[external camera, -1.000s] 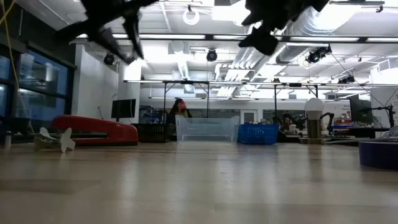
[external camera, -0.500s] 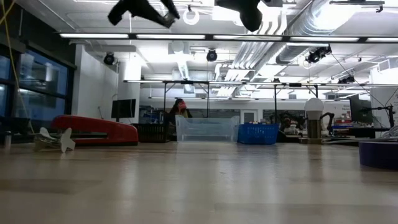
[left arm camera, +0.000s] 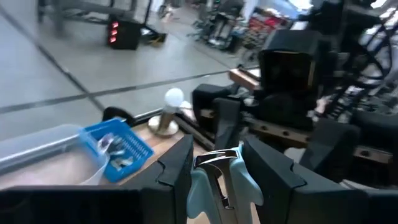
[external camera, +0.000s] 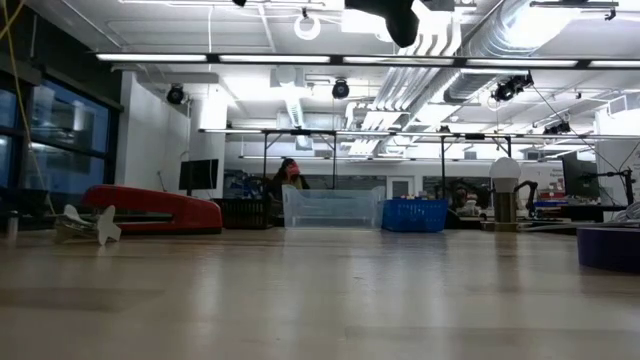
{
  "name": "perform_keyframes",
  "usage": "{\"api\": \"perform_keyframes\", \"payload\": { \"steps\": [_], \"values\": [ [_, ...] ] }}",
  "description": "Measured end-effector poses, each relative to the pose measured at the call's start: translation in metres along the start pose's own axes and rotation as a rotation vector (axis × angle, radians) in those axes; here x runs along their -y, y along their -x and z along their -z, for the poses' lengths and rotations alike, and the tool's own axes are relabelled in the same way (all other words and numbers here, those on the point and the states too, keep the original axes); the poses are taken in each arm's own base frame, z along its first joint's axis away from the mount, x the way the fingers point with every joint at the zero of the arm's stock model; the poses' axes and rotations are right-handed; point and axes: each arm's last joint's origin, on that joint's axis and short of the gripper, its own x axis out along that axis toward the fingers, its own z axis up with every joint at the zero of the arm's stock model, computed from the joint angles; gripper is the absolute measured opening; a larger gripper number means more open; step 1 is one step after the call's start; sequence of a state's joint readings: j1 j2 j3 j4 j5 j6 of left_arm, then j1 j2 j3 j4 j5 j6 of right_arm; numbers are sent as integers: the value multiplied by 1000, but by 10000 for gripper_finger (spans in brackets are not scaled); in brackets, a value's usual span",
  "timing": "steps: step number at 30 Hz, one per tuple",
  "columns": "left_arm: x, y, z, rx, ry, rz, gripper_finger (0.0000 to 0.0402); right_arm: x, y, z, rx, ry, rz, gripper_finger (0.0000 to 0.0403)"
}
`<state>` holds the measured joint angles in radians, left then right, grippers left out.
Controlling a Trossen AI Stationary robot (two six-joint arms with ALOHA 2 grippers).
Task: Pick and place Stapler, Stapler remover, tape
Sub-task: Put the blue staple remover into the blue bin
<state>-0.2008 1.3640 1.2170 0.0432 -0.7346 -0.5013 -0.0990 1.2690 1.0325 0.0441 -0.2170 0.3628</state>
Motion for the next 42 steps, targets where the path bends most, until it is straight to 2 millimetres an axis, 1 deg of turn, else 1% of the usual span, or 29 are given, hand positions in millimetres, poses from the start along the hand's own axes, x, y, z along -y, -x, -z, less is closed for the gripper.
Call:
{"api": "perform_keyframes", "payload": {
  "steps": [6, 11, 15, 20, 22, 29, 37, 42],
  "values": [
    [4, 0, -5, 28, -59, 61, 122, -2, -3, -6, 61, 21, -54, 250],
    [6, 0, -6, 29, -116, 110, 122, -1, -13, -5, 79, 26, -121, 250],
    [7, 0, -6, 15, -141, 146, 122, 0, -19, -3, 89, 28, -131, 250],
    [8, 1, -5, 6, -154, 170, 122, -2, -19, -7, 127, 47, -171, 243],
    [8, 1, -5, 6, -153, 171, 122, -3, -18, -8, 133, 52, -195, 237],
    [9, 1, -8, 30, -159, 197, 122, -3, -19, -7, 121, 55, -195, 202],
    [10, 1, -9, 42, -155, 211, 122, -3, -18, -8, 127, 60, -197, 171],
    [10, 1, -9, 42, -155, 211, 122, -3, -18, -8, 132, 73, -197, 142]
  ]
}}
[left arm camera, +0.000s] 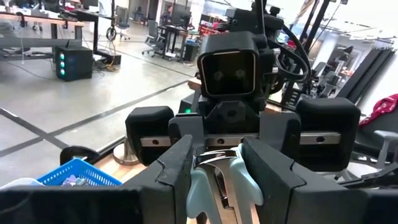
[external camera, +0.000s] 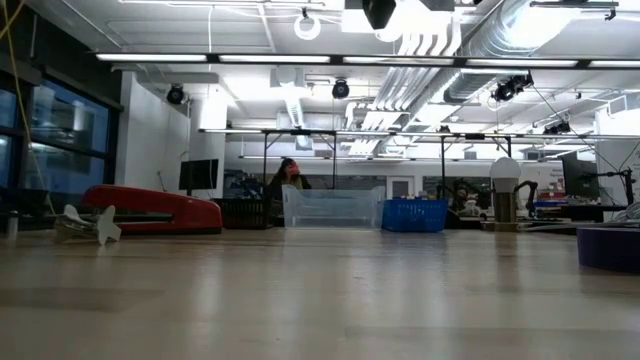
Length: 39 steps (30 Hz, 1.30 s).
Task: Pick and place Stapler, Stapler remover, tape
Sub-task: Put the blue staple remover into the blue bin
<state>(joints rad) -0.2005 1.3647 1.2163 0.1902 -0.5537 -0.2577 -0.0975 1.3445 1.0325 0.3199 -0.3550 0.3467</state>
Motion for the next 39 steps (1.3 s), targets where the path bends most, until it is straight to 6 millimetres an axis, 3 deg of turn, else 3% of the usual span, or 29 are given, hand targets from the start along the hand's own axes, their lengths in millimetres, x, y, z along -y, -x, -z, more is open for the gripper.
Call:
{"api": "perform_keyframes", "payload": {
  "steps": [11, 39],
  "values": [
    [0, 0, -1, 2, -2, 1, 122, -1, 0, -3, 26, 21, -10, 71],
    [0, 0, 0, 0, 8, -3, 124, 0, 0, -3, 33, 24, 14, 69]
  ]
}}
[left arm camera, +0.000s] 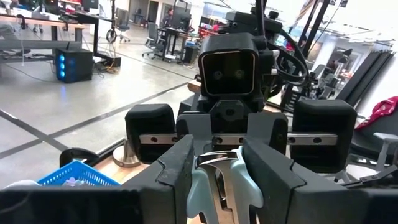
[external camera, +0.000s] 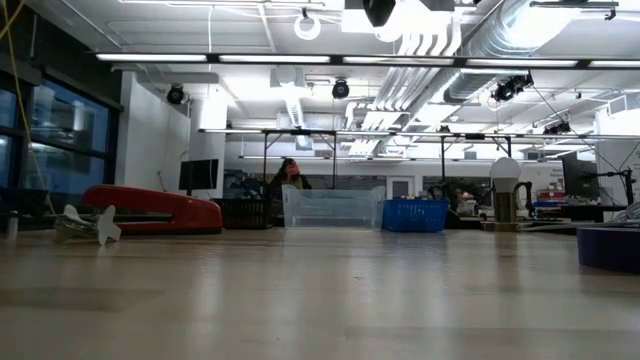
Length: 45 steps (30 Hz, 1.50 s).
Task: Pick and place Stapler, Stapler remover, tape
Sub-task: Put the blue staple remover into the blue bin
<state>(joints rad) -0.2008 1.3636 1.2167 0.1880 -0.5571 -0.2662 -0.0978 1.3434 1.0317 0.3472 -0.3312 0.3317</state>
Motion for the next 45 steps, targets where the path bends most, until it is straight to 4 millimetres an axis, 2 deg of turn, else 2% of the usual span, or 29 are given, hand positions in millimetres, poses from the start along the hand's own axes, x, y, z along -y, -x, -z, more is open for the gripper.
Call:
{"api": "perform_keyframes", "payload": {
  "steps": [4, 5, 7, 15, 24, 27, 31, 36, 41, 45],
  "values": [
    [0, 0, 0, 3, 7, -17, 146, 1, 0, 1, 1, 3, 40, 58],
    [0, 0, 1, 0, 4, -20, 154, 1, 0, 1, 3, 5, 46, 27],
    [0, 0, 2, -7, 0, -22, 172, 1, 0, 0, 5, 5, 46, 2],
    [0, 0, 2, -5, 1, -5, 237, 2, 0, 1, -1, -3, 63, 3],
    [-1, 1, 3, -37, -22, -7, 230, 4, 1, 8, -79, -8, 87, 2],
    [-7, 15, 2, -135, -7, -23, 225, 6, 6, 13, -151, -20, 112, 1],
    [-21, 43, -5, -265, 131, -67, 218, 10, 20, 16, -262, -35, 168, 1],
    [-27, 72, -13, -325, 232, -95, 205, 10, 37, 17, -363, -41, 224, 1],
    [-23, 86, -14, -333, 256, -104, 193, 7, 46, 18, -408, -49, 236, 0],
    [-21, 96, 0, -484, 263, -105, 187, 7, 49, 24, -479, -93, 233, 0]
  ]
}}
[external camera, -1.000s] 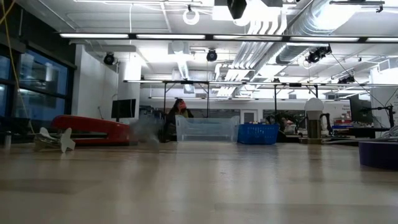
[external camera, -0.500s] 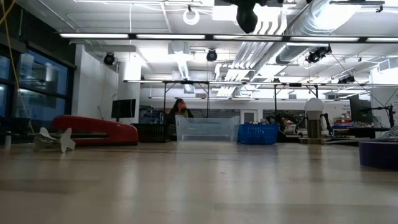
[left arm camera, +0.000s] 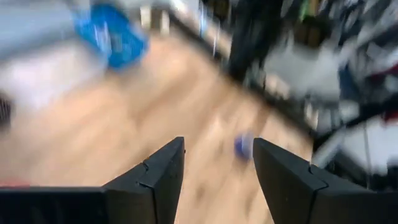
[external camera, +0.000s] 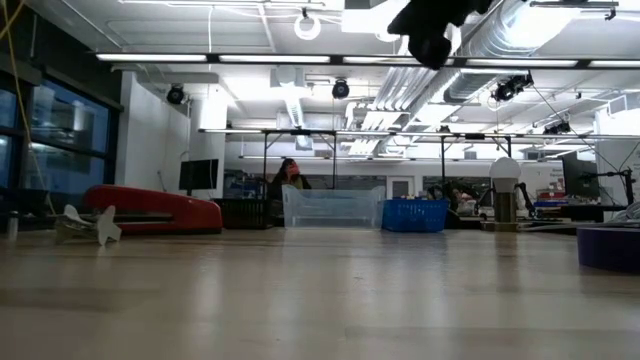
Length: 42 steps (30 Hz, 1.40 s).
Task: Pick and place Stapler, Stapler remover, tape
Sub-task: Put the blue staple remover into the blue bin
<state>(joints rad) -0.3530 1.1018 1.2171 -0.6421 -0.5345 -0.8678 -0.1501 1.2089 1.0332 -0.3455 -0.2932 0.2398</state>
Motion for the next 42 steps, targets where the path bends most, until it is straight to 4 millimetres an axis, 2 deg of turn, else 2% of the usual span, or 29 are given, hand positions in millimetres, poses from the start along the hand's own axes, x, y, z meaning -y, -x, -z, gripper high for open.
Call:
{"api": "perform_keyframes", "payload": {
  "steps": [6, 16, 20, 24, 32, 37, 42],
  "values": [
    [0, -1, 33, -317, -14, -23, 186, 2, 0, 10, -98, 5, 22, 1],
    [28, -9, 86, -725, -158, 126, 186, 3, 0, 14, -144, 21, 29, 4],
    [38, -15, 114, -832, -239, 131, 194, 4, 1, 16, -165, 15, 33, 26],
    [47, -17, 144, -952, -281, 121, 228, 4, 1, 20, -201, 4, 40, 67],
    [67, -15, 199, -1083, -374, 205, 329, -6, -1, 27, -254, 12, 19, 159],
    [74, -6, 238, -1104, -481, 220, 339, -13, -3, 29, -252, 4, 51, 189],
    [76, -4, 265, -1040, -554, 204, 339, -19, -4, 30, -234, -12, 110, 192]
  ]
}}
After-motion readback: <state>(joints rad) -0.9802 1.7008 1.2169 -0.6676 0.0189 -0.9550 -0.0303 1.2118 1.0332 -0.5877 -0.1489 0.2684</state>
